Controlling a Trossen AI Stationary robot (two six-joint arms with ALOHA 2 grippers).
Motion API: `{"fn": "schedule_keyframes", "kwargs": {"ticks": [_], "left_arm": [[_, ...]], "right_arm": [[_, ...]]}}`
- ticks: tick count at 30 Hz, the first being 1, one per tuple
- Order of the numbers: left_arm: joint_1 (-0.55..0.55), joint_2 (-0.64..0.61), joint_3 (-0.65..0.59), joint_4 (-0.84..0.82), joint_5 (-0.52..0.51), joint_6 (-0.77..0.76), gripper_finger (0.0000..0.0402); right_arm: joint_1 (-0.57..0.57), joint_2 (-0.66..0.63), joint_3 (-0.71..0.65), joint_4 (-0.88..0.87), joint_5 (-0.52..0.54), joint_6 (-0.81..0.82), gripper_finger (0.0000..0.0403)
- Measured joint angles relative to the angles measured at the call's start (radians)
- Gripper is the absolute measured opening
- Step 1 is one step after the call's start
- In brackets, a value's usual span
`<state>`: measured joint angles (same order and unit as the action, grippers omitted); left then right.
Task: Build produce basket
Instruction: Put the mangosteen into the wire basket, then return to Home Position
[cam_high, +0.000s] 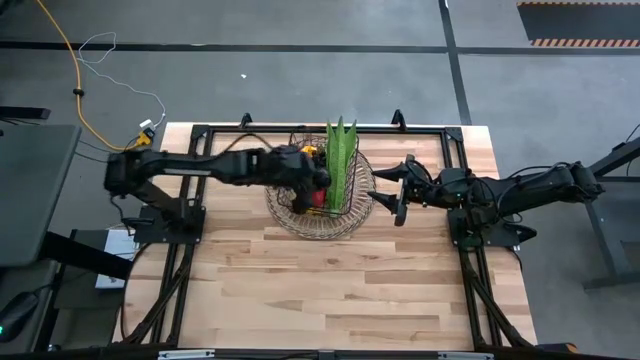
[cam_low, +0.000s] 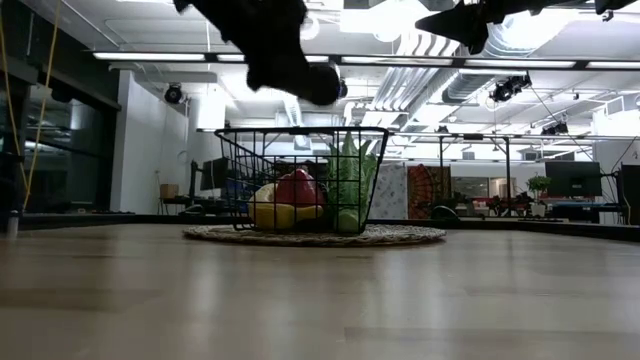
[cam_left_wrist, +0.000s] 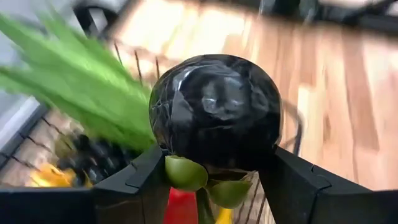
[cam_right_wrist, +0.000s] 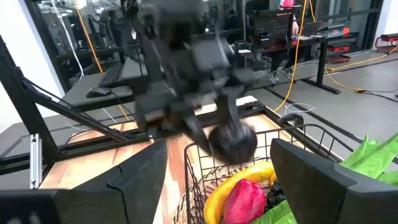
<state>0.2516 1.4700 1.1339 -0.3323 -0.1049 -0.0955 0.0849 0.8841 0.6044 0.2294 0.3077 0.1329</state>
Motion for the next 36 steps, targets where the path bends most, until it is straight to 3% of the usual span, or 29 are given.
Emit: {"fn": "schedule_keyframes", "kwargs": {"ticks": [3, 9, 19, 25, 31, 36], "left_arm": [[0.012, 0.080, 0.008, -0.015, 0.064, -0.006, 0.0200], [0.010, 0.183, 0.008, -0.013, 0.067, -0.007, 0.0208], [0.011, 0.196, 0.008, -0.007, 0.074, -0.045, 0.0286], [0.012, 0.194, 0.030, -0.047, 0.130, -0.057, 0.0317], [0.041, 0.100, 0.156, -0.207, 0.145, -0.050, 0.0315], [0.036, -0.100, 0.162, -0.123, 0.103, -0.107, 0.0305]], "right_arm": [[0.000, 0.000, 0.000, 0.000, 0.000, 0.000, 0.0277], [0.000, 0.000, 0.000, 0.000, 0.000, 0.000, 0.0277], [0.000, 0.000, 0.000, -0.001, 0.000, -0.002, 0.0277], [0.000, 0.000, 0.000, -0.001, 0.000, -0.002, 0.0277], [0.000, 0.000, 0.000, 0.000, 0.000, -0.002, 0.0277], [0.000, 0.000, 0.000, -0.003, 0.000, -0.001, 0.0277]]}}
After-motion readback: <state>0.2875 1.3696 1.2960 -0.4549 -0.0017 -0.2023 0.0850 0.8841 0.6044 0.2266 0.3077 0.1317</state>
